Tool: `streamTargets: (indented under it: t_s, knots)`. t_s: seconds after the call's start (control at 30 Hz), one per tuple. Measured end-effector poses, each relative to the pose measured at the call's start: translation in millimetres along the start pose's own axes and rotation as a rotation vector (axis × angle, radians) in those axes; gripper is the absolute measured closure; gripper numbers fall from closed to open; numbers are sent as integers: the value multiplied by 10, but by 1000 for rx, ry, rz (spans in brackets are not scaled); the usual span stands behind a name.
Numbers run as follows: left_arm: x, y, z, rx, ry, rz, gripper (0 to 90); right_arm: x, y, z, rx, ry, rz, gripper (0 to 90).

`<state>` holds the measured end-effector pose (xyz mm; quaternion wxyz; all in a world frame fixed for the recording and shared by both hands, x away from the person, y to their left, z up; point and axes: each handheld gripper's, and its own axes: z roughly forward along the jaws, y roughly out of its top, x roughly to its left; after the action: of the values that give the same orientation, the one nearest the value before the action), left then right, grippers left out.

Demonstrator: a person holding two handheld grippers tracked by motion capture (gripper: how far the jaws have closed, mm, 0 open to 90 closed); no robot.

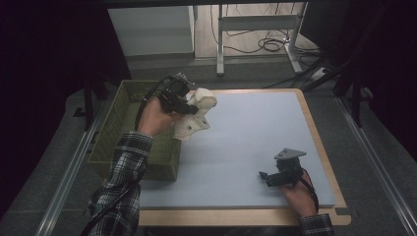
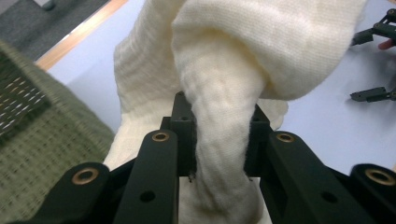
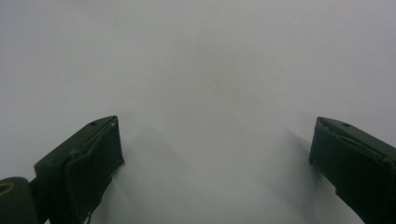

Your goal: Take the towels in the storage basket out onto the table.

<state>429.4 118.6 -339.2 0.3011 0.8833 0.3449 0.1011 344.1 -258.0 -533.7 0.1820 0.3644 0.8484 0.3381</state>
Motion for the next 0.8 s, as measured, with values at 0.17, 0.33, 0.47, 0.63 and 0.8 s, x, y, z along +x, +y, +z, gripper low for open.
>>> streamTargets:
  t_s: [0.17, 0.33, 0.47, 0.63, 0.8]
  knots:
    - [-106, 76, 149, 8, -18, 18, 733, -1, 0, 1, 1, 1, 0, 26]
    - [-227, 143, 317, 23, -36, 42, 729, -1, 1, 0, 1, 2, 3, 26]
    - [-332, 188, 481, 39, -54, 58, 726, -1, 1, 0, 2, 2, 3, 26]
    - [-493, 227, 739, 60, -61, 80, 720, -1, 1, 0, 3, 3, 5, 26]
    - [-640, 237, 1015, 84, -82, 90, 715, -1, 1, -1, 3, 4, 6, 26]
